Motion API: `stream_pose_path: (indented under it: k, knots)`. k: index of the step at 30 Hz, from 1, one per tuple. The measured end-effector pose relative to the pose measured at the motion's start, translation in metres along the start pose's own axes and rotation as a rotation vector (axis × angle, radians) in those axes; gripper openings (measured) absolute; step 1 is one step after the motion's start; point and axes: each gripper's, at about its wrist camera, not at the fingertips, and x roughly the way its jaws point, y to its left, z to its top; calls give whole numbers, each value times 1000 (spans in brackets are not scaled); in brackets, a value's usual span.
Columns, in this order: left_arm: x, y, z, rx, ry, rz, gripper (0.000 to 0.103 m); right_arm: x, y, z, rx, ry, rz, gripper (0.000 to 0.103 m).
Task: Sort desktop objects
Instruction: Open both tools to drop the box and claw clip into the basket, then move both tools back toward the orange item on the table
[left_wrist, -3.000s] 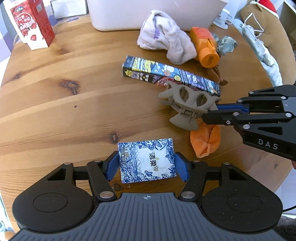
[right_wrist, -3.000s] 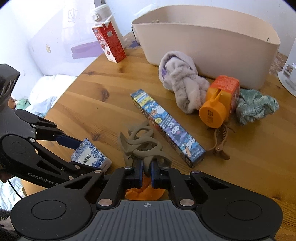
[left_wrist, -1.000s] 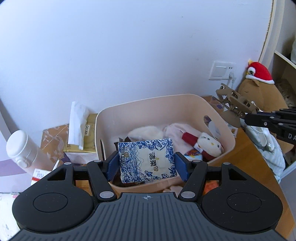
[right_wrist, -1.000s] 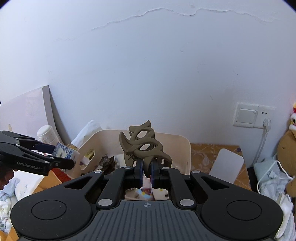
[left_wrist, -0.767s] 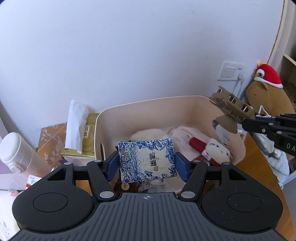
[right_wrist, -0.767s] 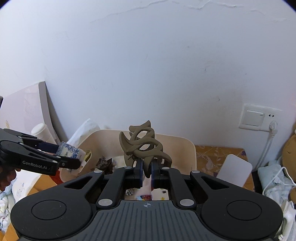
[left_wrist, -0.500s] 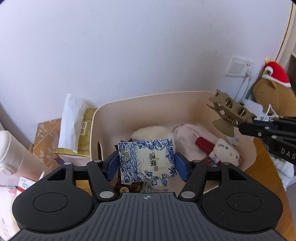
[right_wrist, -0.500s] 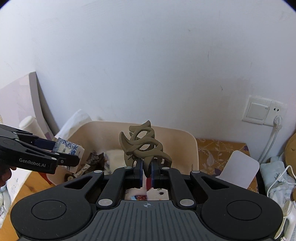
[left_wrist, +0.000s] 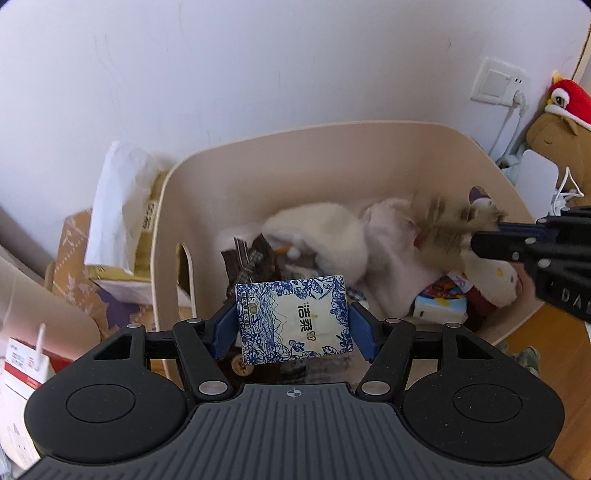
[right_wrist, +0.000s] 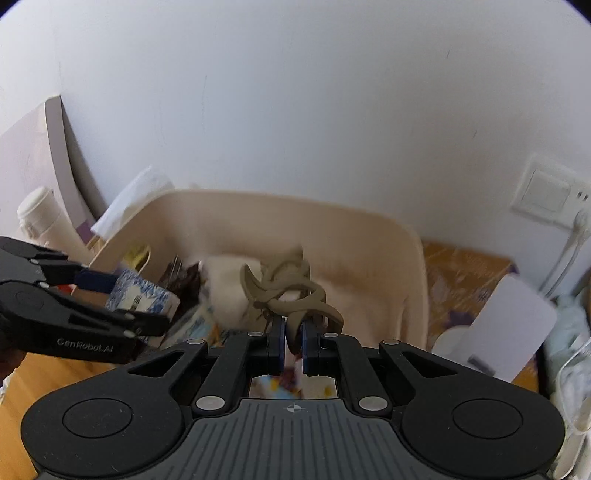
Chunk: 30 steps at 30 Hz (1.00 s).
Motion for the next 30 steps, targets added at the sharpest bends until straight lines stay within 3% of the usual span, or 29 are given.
stream_pose_path:
  k: [3, 5, 8, 10, 14, 23, 30]
  knots:
    - [2, -1, -1, 3, 24, -26, 66, 1, 0, -2, 3, 13, 0, 9]
    - [1, -1, -2, 9, 24, -21, 67, -1, 1, -4, 1, 14, -4, 15]
    - [-2, 0, -2, 5, 24, -16, 74, -8, 3, -6, -24, -3, -25, 48]
    - [-6, 0, -2, 7, 21, -13, 75, -14, 3, -6, -28, -19, -32, 62]
    - [-14, 0, -2, 11, 10, -5, 75, -26, -2, -6, -6, -40, -29, 77]
    - [-42, -1, -8, 12, -24, 18, 76, -51, -12, -16, 27, -77, -44, 100]
    - [-64, -8, -24, 1, -35, 13, 76, -69, -24, -37, 56, -63, -49, 103]
